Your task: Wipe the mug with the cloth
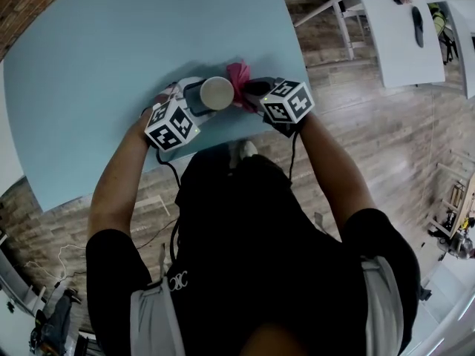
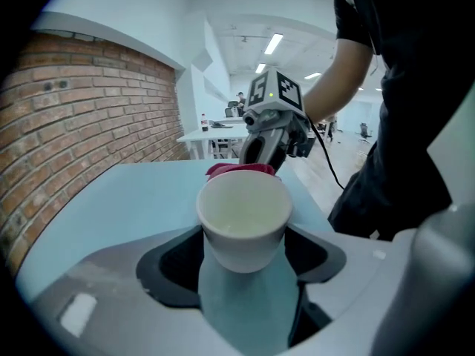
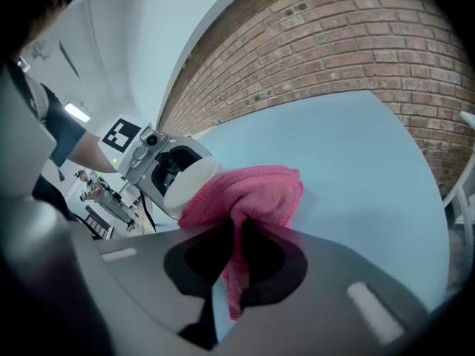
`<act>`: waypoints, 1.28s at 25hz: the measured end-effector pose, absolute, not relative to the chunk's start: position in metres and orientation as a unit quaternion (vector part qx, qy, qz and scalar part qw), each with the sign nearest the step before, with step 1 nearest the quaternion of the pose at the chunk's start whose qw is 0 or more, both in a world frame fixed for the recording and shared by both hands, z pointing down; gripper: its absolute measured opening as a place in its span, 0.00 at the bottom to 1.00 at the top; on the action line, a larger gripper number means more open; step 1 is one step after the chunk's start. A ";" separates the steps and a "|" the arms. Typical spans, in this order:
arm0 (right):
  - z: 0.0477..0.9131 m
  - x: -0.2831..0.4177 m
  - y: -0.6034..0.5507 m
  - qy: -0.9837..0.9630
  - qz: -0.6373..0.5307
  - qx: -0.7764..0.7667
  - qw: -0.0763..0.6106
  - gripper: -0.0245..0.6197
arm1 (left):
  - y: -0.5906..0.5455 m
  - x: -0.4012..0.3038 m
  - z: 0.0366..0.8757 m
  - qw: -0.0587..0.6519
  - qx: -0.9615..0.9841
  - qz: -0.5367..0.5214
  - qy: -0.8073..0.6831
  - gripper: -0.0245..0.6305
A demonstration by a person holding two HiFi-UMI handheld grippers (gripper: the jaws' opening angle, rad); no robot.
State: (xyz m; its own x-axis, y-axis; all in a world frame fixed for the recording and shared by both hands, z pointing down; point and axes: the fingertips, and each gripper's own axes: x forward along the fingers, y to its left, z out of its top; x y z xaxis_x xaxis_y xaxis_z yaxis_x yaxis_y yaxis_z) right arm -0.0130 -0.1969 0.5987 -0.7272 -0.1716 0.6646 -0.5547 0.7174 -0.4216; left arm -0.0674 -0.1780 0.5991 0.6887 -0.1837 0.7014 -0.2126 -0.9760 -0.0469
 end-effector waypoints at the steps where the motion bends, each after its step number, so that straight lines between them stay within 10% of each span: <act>1: 0.600 -0.010 -0.194 -0.873 0.319 0.212 0.302 0.10 | -0.178 -0.066 0.600 0.028 0.919 0.372 -0.128 0.59; 32: 0.578 0.008 -0.147 -0.892 0.308 0.237 0.232 0.10 | -0.164 -0.039 0.612 0.150 0.843 0.337 -0.392 0.58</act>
